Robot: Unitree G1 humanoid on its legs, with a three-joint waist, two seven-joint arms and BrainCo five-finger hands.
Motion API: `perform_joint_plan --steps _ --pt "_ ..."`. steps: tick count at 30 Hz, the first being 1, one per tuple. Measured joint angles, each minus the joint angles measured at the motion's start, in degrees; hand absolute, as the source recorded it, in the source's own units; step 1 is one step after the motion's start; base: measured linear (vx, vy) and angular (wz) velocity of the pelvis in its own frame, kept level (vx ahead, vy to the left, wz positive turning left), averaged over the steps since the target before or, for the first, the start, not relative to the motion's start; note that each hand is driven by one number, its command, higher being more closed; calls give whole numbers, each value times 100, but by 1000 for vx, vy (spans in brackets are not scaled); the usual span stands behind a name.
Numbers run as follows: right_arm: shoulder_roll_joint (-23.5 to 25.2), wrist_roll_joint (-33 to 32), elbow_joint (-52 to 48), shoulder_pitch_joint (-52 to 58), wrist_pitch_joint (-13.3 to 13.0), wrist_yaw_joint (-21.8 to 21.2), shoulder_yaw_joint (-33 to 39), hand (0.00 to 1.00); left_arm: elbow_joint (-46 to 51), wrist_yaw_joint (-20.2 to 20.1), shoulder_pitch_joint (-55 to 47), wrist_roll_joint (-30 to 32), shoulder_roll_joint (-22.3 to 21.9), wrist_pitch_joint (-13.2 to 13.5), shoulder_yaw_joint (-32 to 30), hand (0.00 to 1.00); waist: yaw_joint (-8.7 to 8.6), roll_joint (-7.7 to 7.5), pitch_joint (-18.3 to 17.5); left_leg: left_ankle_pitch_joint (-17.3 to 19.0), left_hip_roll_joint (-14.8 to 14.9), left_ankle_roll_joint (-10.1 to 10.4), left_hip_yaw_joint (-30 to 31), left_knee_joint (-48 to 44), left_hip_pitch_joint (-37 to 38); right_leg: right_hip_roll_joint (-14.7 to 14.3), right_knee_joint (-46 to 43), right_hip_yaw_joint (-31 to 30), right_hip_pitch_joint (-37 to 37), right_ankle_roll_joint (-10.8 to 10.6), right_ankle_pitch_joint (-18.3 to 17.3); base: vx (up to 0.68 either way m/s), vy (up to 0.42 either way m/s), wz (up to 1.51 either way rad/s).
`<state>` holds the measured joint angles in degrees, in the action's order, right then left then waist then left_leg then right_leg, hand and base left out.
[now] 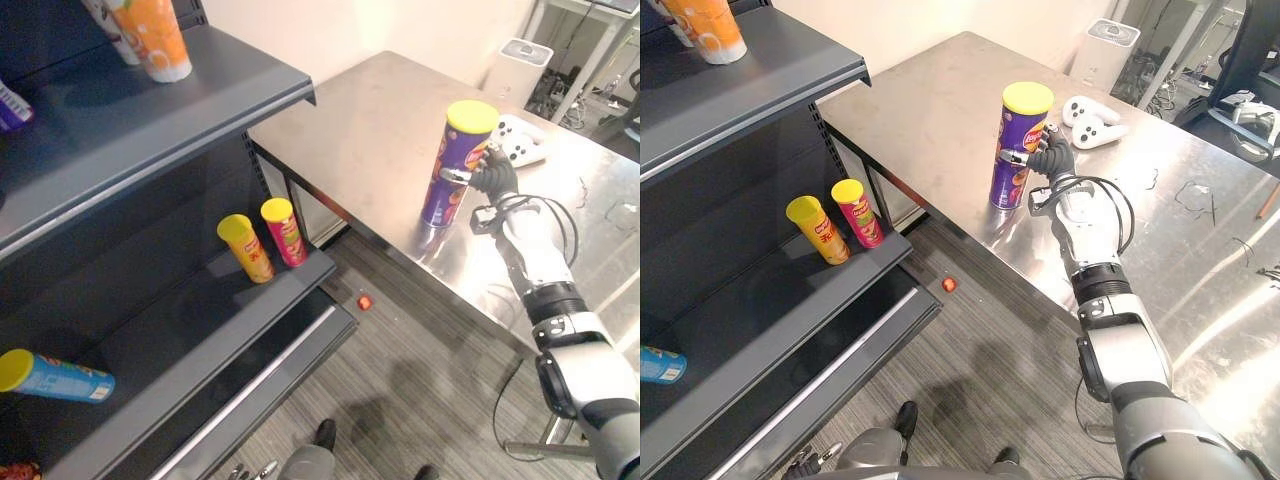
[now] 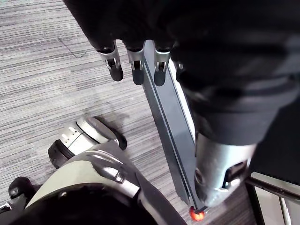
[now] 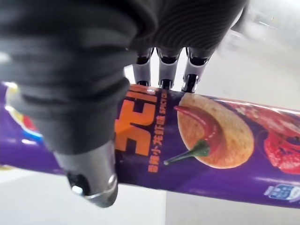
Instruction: Put the gum and the chips on the shelf.
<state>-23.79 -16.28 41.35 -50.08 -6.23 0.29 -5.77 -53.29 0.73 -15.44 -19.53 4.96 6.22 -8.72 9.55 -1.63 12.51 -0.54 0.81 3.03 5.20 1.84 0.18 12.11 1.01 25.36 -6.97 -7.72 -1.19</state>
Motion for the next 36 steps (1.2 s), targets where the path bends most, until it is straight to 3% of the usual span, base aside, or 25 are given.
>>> perform_joint_plan --steps 2,7,16,22,29,36 --pt "0 3 -70 9 -20 70 -43 100 18 7 -3 0 0 -5 0 0 -4 -2 1 1 3 1 -21 2 0 0 -1 -36 18 0 0 11 4 -6" --pt "2 5 -1515 535 -50 86 -47 100 97 28 -42 0 -2 -11 -7 0 -47 -9 2 8 27 7 -152 6 4 -2 -13 -203 102 -2 2 14 4 -14" --pt "-7 -41 -3576 1370 -39 -579 -57 100 111 37 -71 -4 34 75 -77 0 -327 -95 -78 78 196 82 -491 4 92 -110 -114 -646 288 -3 0 -14 -9 -22" --pt "-8 -416 -4121 2051 80 -968 -133 100 75 111 -74 -52 97 80 -75 0 -463 -185 -325 87 250 95 -618 11 85 -161 -124 -783 384 -3 -1 -3 -14 -12" --pt "-8 -523 -4638 2725 80 -1321 -140 100 60 140 -78 -62 124 79 -75 0 -485 -253 -552 90 272 100 -672 31 84 -183 -132 -865 440 -2 0 0 -4 -5" --pt "-6 -692 -4796 2952 80 -1404 -255 100 47 163 -90 -75 140 79 -70 0 -548 -282 -695 90 274 100 -679 29 84 -182 -140 -870 447 -2 -1 0 0 0"
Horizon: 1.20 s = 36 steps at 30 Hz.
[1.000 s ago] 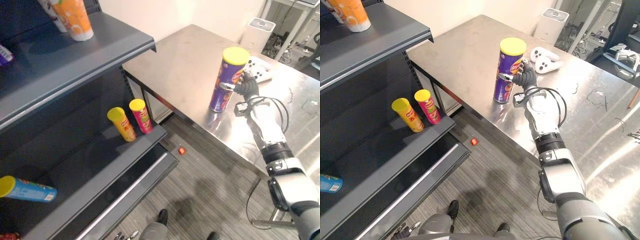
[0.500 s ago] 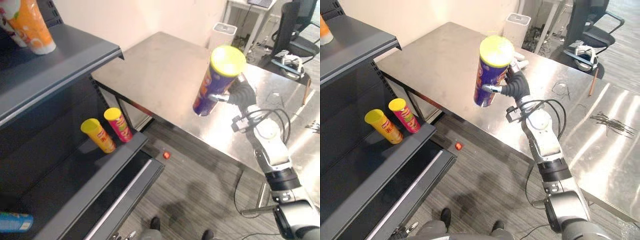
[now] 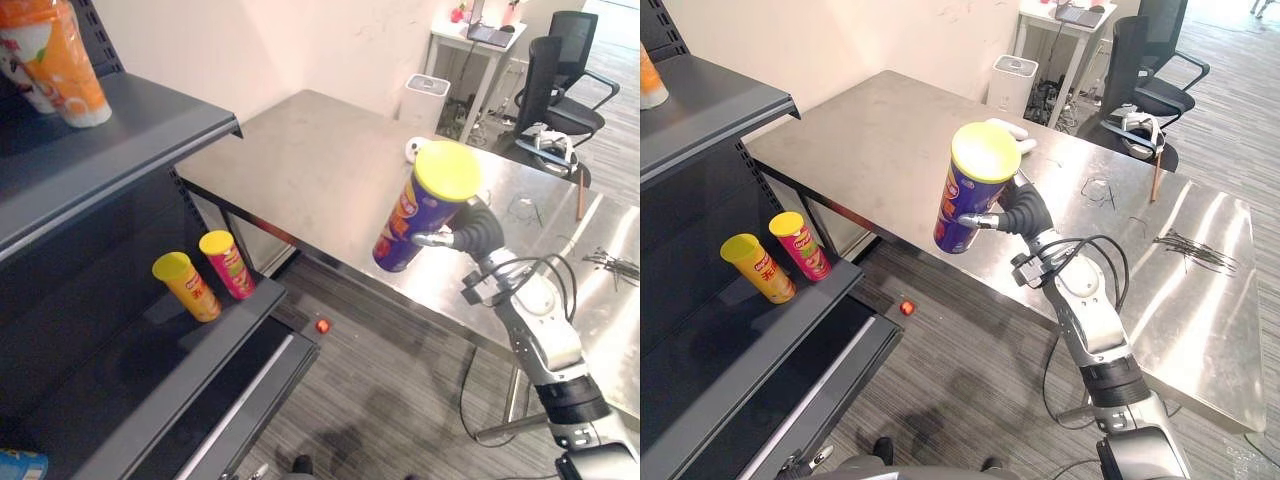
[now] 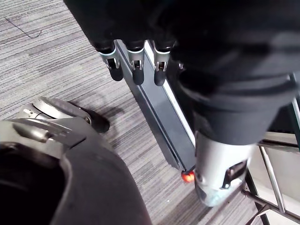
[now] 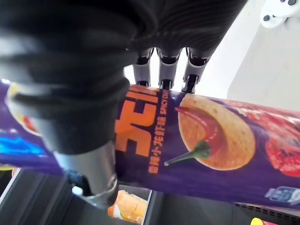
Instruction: Put the gum and the chips on the shelf.
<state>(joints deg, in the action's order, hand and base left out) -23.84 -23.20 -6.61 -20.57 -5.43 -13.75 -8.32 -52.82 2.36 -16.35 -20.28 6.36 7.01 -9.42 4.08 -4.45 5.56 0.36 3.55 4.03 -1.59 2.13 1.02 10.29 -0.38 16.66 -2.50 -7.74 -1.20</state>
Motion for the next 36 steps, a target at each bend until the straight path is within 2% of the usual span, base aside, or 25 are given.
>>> perform_joint_plan --steps 9,14,18,21,24,25,26,27,28,29,30,31,32,36 --pt "9 -178 -230 238 5 -171 -246 100 -116 15 6 -211 4 3 11 0 -50 10 -27 0 -7 0 15 -2 -27 0 15 14 14 -1 1 0 0 0" --pt "22 -186 -138 653 122 -183 -540 100 -176 173 37 -449 2 -1 49 0 -42 42 -71 0 -17 0 96 -39 -40 6 19 114 -37 -1 0 7 -1 8" --pt "98 -185 -7 729 161 -175 -827 100 -171 187 52 -507 -7 1 54 0 -33 76 -54 25 -25 36 407 -265 -164 33 -198 337 -82 68 -120 -37 -13 32" --pt "225 -176 129 694 163 -164 -1059 100 -163 165 67 -714 -69 12 81 0 79 175 12 64 -26 93 718 -538 -352 61 -505 596 -64 114 -285 -95 -31 50" --pt "246 -141 255 424 165 -171 -1293 100 -130 100 55 -857 -198 123 159 0 159 400 163 69 8 133 993 -767 -649 14 -620 913 -64 191 -381 -156 -49 53" --pt "243 -96 271 373 165 -164 -1280 100 -122 12 31 -854 -221 174 247 0 257 500 258 76 47 105 985 -723 -699 -10 -622 1007 -61 157 -413 -181 -63 42" --pt "243 23 279 376 167 -174 -1279 100 -123 -53 -40 -870 -259 179 254 0 300 576 311 92 155 55 684 -586 -710 -13 -586 1136 -89 155 -414 -173 -68 42" --pt "242 72 285 380 170 -182 -1280 100 -125 -66 -83 -879 -265 181 260 0 298 580 314 143 210 -33 460 -498 -690 4 -560 1178 -90 158 -412 -108 -29 57" --pt "240 74 297 387 166 -194 -1255 100 -135 -92 -112 -896 -243 190 261 0 257 487 336 262 269 -301 -118 -464 -710 167 -507 1330 -84 164 -403 -38 24 86" --pt "234 76 304 439 159 -234 -1117 100 -180 -103 -102 -892 -219 185 282 0 187 479 342 207 388 -425 -852 -1030 -976 323 -610 1604 -75 214 -389 -15 51 93" --pt "229 81 309 492 159 -256 -1029 100 -197 -109 -111 -887 -225 181 286 0 170 526 334 193 459 -491 -1207 -1409 -1041 374 -693 1724 -88 195 -421 29 47 97" --pt "211 83 303 611 155 -287 -891 100 -187 -131 -195 -864 -274 180 297 0 108 664 283 203 592 -626 -1835 -1731 -1023 404 -909 1893 -112 111 -544 49 76 102" --pt "188 84 307 745 144 -294 -739 100 -194 -152 -181 -847 -279 181 348 0 51 718 252 230 535 -617 -1991 -1657 -1006 545 -1115 2095 -132 48 -663 48 79 94" --pt "219 86 303 876 154 -428 -753 100 -224 -269 -260 -786 -207 237 443 0 119 587 257 70 187 -571 -1884 -1006 -786 743 -1127 2353 -276 -33 -641 38 76 47"
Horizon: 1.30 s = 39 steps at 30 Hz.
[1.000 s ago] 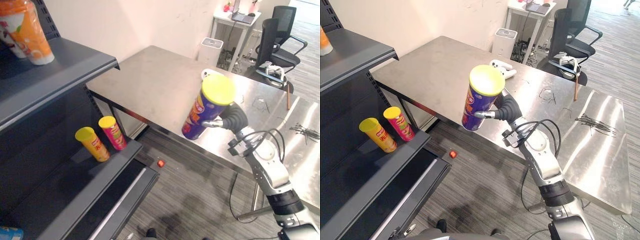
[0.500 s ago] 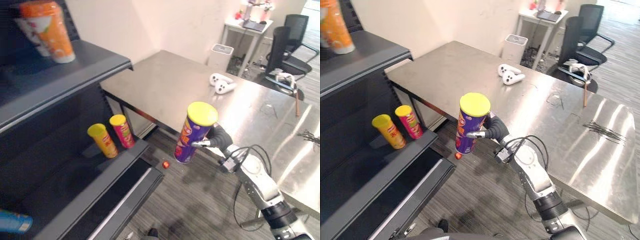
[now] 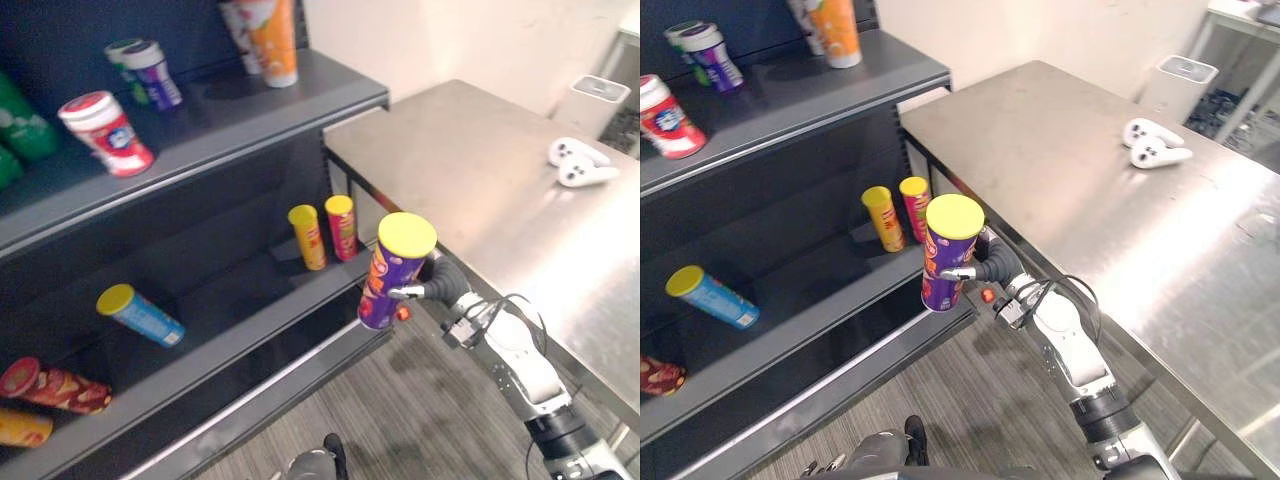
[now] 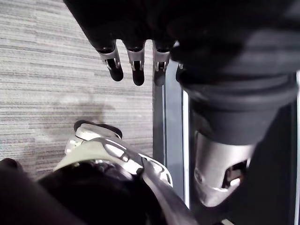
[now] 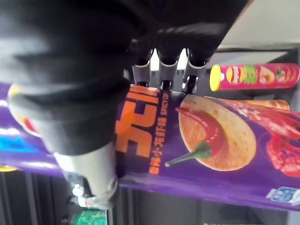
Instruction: Put the gum and the chips on the shelf.
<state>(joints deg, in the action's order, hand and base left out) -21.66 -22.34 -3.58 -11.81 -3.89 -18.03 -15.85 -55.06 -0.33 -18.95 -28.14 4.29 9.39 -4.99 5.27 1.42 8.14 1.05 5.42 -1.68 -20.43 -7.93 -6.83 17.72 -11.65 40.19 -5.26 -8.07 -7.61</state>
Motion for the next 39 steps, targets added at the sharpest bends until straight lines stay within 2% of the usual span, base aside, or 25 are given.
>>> perform_joint_plan --steps 4,9,12,15,16,17,18,19,20,21,22,23,24,25,26,27,28,31,35,39 --pt "20 3 -13 215 0 6 -1 100 -81 -1 -40 27 93 84 141 0 -51 -63 -37 -512 -343 18 259 938 293 27 193 84 -75 -125 87 26 44 31" --pt "24 234 -13 318 -2 70 -36 100 -120 -7 -38 21 172 236 323 0 -34 -104 -37 -661 -397 57 425 1155 307 -36 229 117 -80 -141 114 21 -11 16" --pt "22 342 -13 318 -17 119 -31 100 -79 -5 -37 14 281 260 469 0 -44 -189 15 -691 -424 76 546 1157 298 -20 6 -151 8 56 -17 3 -4 20" --pt "37 436 -13 315 -30 122 -33 100 44 -14 -34 -26 408 245 465 0 -8 -412 152 -611 -507 101 611 987 291 213 -504 -307 109 97 -304 -8 4 15" --pt "65 436 -13 322 -34 114 -34 100 78 -24 -36 -32 466 232 466 0 -13 -496 206 -504 -568 126 668 887 298 368 -808 -306 111 129 -400 1 26 31" --pt "86 435 -15 329 -52 110 -33 100 90 -45 -33 -32 496 192 465 0 -48 -529 250 -392 -586 66 788 746 299 557 -1427 -544 265 287 -380 0 37 39" --pt "93 435 -16 335 -60 99 -32 100 100 -54 -33 -32 503 176 464 0 -63 -533 258 -356 -580 38 868 672 285 594 -1775 -837 411 571 -334 0 33 46" --pt "91 435 -21 343 -63 87 -29 100 112 -61 -34 -31 505 164 464 0 -89 -515 277 -320 -563 14 979 615 264 584 -2164 -1171 593 980 -231 -25 4 92" --pt "106 433 -79 446 -132 87 -20 100 146 -84 29 -30 487 123 476 0 -230 -386 337 -281 -460 7 1468 454 98 59 -2370 -2252 975 1116 -598 -33 -25 116" --pt "109 433 -131 489 -171 98 -21 100 141 -95 97 -32 506 110 471 0 -285 -384 344 -283 -454 9 1701 454 30 -249 -2175 -2686 1052 1065 -750 -46 -61 163" --pt "125 433 -257 525 -185 123 -23 100 139 -122 206 -31 589 89 473 0 -340 -431 331 -285 -474 12 2005 475 -149 -702 -1732 -3396 1225 1000 -843 -50 -114 148" --pt "143 433 -322 523 -290 140 -3 100 140 -146 322 -39 665 23 497 0 -335 -497 345 -286 -550 22 2221 522 -280 -974 -1239 -3829 1355 910 -837 -46 -119 138" --pt "169 433 -323 522 -351 139 1 100 134 -173 355 -46 698 -13 522 0 -313 -578 337 -296 -643 62 2297 621 -290 -1015 -987 -3998 1418 888 -825 5 -109 133" --pt "283 426 -330 529 -463 138 36 100 107 -213 393 -73 832 -19 506 0 -375 -907 351 -334 -969 11 2301 313 -388 -802 -873 -4226 1502 475 -699 67 -68 113" --pt "266 426 -330 539 -518 133 77 100 81 -205 417 -91 825 -50 511 0 -392 -840 413 -289 -957 -13 2310 -362 -569 -793 -1025 -4132 1507 395 -709 107 -79 107" --pt "236 426 -288 521 -546 124 104 100 67 -205 409 -97 766 -79 490 0 -280 -669 483 95 -876 140 2376 -542 -609 -864 -1061 -4033 1455 371 -705 65 -81 50" --pt "251 424 -264 519 -545 112 77 100 70 -193 348 -98 710 -71 444 0 -185 -631 494 67 -836 180 2417 -423 -595 -918 -904 -4008 1407 348 -636 32 -63 23" --pt "246 399 -267 497 -558 78 75 100 66 -167 236 -97 634 -71 353 0 -131 -609 502 25 -734 244 2476 -367 -603 -1045 -539 -3893 1241 358 -425 30 -39 8" --pt "242 361 -266 351 -557 205 108 100 183 -55 354 -81 533 -63 278 0 -142 -575 525 -156 -665 350 2607 -104 -595 -1103 -394 -3742 1205 355 -355 55 -68 14" --pt "242 360 -266 312 -555 261 192 100 314 -13 371 -83 494 -60 248 0 -154 -525 556 -299 -607 365 2737 74 -587 -1164 -325 -3627 1205 340 -306 57 -78 15"
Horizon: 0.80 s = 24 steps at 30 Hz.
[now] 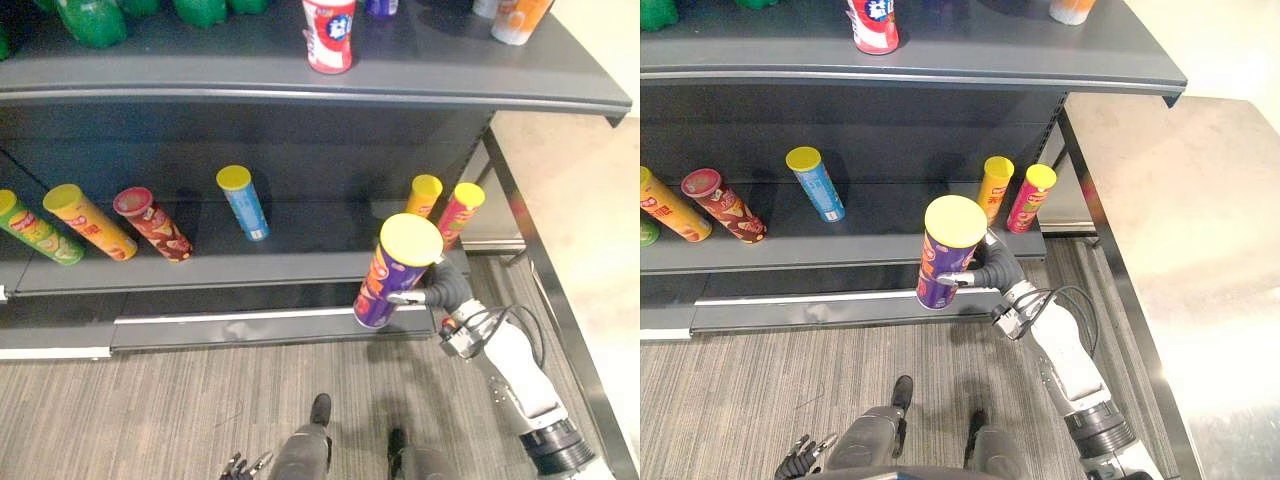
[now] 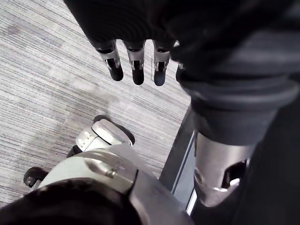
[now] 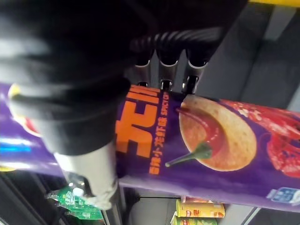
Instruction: Put the gum and the chips on the shelf.
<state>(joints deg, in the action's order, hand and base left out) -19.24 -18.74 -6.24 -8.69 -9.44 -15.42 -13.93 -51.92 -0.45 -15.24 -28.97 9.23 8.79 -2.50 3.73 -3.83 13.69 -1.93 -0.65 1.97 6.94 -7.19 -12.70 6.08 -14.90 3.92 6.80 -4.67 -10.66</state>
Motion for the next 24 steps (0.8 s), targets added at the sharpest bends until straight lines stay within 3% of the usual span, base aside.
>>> perform_joint_plan --steps 7,16,24 --pt "-3 83 0 -18 -3 24 17 100 -4 20 100 0 -51 5 10 0 -59 146 31 -191 139 110 127 380 96 -147 87 122 -22 82 51 33 -65 7" --pt "41 756 39 -684 -62 658 -16 100 -2 70 439 8 -177 65 60 0 -36 422 165 -383 182 86 241 795 87 -148 70 327 67 90 47 -4 -18 11" --pt "293 1156 45 -1693 -92 978 -425 100 213 670 828 55 -236 297 119 0 27 562 560 -568 202 119 163 832 -134 -132 -150 323 407 142 7 7 -6 2"
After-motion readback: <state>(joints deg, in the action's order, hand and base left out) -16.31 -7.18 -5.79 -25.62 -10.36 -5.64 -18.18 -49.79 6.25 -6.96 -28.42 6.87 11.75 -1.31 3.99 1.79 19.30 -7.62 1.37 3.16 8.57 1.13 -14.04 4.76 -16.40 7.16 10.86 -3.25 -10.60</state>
